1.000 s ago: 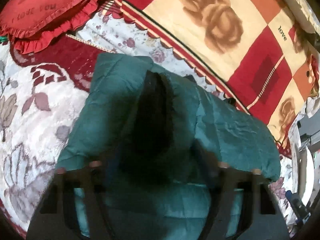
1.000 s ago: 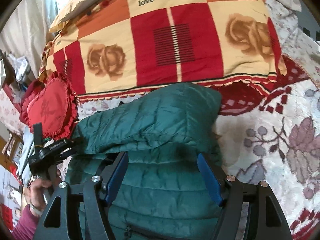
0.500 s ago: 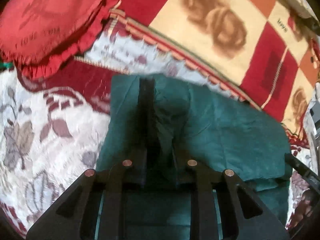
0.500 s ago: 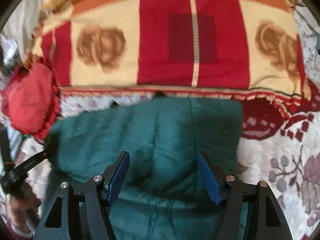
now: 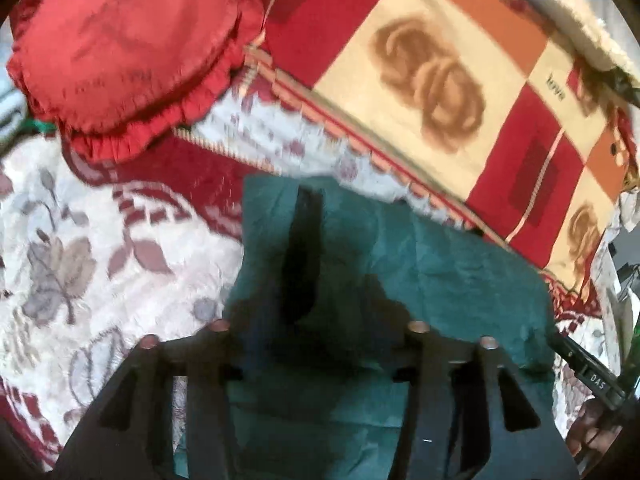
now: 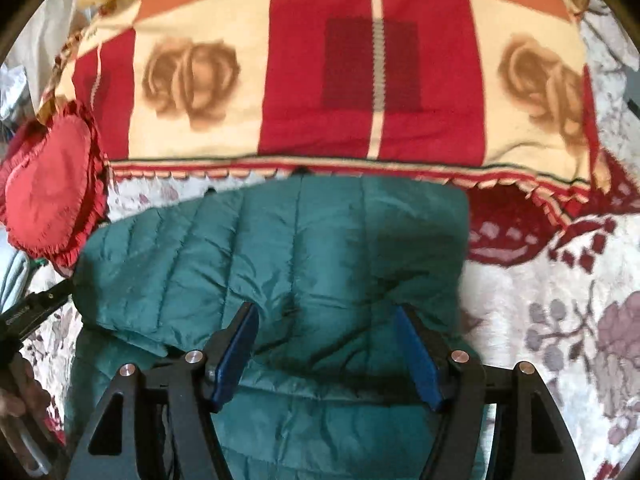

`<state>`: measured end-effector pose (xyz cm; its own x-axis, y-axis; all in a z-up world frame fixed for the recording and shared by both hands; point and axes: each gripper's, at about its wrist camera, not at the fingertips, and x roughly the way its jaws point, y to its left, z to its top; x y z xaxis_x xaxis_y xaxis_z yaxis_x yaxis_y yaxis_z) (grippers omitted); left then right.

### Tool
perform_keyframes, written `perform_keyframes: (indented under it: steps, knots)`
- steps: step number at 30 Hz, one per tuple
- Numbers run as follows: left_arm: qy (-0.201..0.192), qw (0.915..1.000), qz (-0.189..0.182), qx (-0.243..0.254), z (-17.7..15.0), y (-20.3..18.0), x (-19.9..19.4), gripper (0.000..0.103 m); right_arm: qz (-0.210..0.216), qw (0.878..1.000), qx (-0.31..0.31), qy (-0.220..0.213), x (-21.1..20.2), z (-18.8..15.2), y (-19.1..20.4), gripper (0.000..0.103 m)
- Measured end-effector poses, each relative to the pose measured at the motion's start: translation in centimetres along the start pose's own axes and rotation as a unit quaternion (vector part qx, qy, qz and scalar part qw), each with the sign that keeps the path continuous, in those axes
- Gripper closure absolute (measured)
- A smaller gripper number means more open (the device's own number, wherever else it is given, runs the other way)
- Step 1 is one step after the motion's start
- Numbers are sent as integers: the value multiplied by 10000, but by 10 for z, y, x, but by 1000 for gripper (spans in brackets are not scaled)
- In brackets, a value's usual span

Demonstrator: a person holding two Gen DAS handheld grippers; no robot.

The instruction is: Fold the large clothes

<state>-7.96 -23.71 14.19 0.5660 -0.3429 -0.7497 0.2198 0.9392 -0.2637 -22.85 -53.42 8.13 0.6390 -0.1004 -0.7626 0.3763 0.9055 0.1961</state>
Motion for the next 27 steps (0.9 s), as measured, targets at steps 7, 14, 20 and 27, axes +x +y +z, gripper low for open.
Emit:
perform_keyframes:
  steps: [7, 14, 20, 27]
  knots:
    - [-157, 9962, 274, 815, 5, -46, 14, 40, -159, 9997, 181, -34, 10, 15, -1, 33]
    - [156, 9862, 1026, 1291, -3, -58, 75, 39, -470, 9986, -76, 224, 55, 14, 2, 33]
    - [295, 9865, 922, 1324, -3, -54, 103, 31, -815, 9952, -425, 348, 92, 12, 4, 25]
    - [310, 9865, 927, 1316, -4, -53, 108, 31, -486, 9987, 3, 145, 49, 12, 1, 25]
